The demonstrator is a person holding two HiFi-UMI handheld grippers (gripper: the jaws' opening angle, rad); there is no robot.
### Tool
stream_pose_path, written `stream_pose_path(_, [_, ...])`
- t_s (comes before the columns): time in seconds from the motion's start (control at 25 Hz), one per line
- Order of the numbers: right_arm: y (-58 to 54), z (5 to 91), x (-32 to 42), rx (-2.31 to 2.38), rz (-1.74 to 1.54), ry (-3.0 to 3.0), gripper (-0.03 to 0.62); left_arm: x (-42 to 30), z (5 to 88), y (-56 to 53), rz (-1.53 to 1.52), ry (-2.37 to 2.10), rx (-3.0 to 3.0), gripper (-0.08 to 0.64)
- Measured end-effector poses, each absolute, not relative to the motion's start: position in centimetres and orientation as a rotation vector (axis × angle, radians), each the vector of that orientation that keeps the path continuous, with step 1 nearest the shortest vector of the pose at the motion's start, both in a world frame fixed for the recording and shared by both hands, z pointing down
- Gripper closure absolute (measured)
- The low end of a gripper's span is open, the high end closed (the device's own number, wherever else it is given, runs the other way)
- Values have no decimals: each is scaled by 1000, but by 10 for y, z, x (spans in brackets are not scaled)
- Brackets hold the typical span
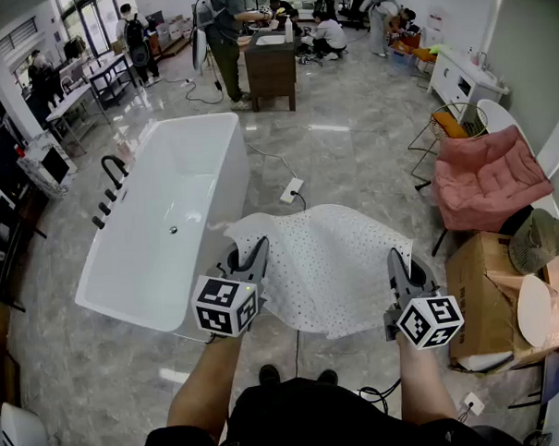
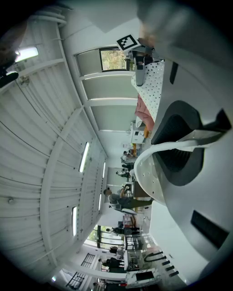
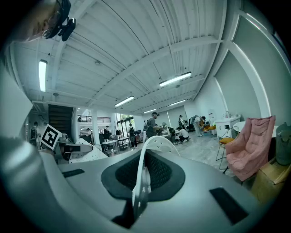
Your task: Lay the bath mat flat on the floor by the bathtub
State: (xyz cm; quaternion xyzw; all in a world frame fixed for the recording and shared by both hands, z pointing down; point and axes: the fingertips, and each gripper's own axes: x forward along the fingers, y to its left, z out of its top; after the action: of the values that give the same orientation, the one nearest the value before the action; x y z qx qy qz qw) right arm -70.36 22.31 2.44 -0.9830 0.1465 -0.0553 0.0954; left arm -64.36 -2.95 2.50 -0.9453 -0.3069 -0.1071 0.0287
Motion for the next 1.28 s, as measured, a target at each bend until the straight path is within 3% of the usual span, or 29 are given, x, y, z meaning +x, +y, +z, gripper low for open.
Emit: stream_pose_path(1.28, [296,51,-761,-2806,-209,499,571,-697,48,65,-385,-987,-2908,538])
